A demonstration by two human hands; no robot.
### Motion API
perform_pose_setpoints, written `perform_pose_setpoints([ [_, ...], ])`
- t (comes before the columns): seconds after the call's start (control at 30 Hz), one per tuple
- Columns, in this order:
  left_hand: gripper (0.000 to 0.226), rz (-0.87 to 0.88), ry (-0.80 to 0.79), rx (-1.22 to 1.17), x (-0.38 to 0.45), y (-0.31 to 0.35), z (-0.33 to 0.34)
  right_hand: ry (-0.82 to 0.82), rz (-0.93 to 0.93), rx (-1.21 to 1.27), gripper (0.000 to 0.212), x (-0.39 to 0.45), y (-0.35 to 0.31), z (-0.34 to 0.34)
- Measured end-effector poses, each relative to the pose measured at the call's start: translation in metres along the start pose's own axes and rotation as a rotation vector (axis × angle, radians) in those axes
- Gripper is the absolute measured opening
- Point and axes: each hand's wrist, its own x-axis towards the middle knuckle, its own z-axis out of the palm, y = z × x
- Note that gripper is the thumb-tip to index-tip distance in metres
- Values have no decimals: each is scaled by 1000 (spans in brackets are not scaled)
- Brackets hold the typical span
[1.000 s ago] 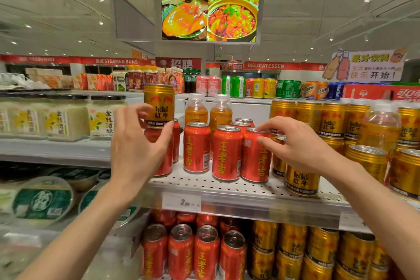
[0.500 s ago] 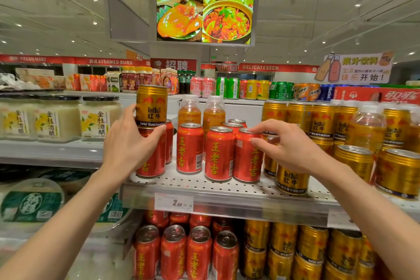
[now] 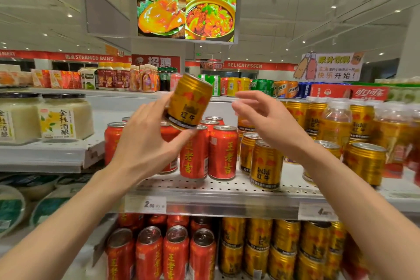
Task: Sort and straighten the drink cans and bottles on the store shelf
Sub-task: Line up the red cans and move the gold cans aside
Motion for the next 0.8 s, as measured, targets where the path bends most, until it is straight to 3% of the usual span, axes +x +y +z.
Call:
perform_pose_setpoints([
  [0.2,79,129,-146,-47,7,29,39,-36,16,124,37,-4,-7,-5],
  [0.33,79,168,-172,-101,17,36,53,99,38,135,44,-7,1,-21],
  [0.57,63,178,-243,103,18,37,73,388,45,-62,41,-11,11,-70],
  [0.8,47,225,-203,176,10,28,83,227,156,-463,54,-20,51,-72],
])
